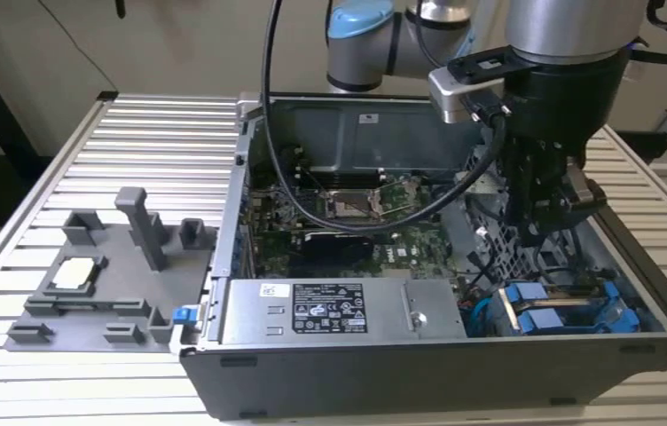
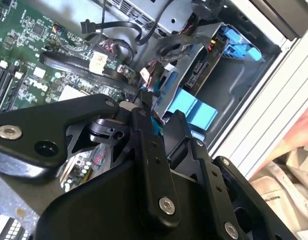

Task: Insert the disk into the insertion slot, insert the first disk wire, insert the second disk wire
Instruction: 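Insert the second disk wire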

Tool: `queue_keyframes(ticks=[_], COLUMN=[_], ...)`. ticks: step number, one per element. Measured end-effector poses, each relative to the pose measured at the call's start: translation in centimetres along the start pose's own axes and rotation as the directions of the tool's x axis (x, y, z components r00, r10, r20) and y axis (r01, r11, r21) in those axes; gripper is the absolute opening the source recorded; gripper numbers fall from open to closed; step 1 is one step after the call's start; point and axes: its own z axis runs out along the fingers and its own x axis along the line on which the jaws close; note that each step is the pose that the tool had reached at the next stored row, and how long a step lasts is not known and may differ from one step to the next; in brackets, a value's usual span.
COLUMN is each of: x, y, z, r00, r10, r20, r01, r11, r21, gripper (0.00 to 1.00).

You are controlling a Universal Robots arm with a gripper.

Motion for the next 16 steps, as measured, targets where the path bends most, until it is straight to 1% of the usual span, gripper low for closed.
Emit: queue_keyframes(ticks=[3, 4, 8, 10, 11, 12, 13, 16], x=[-0.02, -0.02, -0.04, -0.04, -0.04, -0.04, -0.04, -0.05], y=[0.26, 0.35, 0.52, 0.52, 0.53, 0.54, 0.54, 0.55], z=[-0.04, -0.05, -0.04, -0.02, -0.02, -0.01, 0.01, 0.04], r00=[1.0, 0.9999, 0.9999, 0.9999, 0.9999, 0.9999, 0.9999, 0.9999], r10=[0.008, 0.011, 0.016, 0.016, 0.016, 0.016, 0.016, 0.016], r20=[-0.0023, -0.0029, -0.0043, -0.0043, -0.0044, -0.0044, -0.0042, -0.0043], r01=[-0.008, -0.011, -0.016, -0.016, -0.016, -0.016, -0.016, -0.016], r11=[0.9999, 0.9999, 0.9997, 0.9997, 0.9997, 0.9997, 0.9996, 0.9996], r21=[0.0094, 0.0122, 0.0208, 0.0212, 0.0212, 0.0213, 0.0213, 0.0213], gripper=[0.35, 0.28, 0.28, 0.28, 0.26, 0.26, 0.18, 0.18])
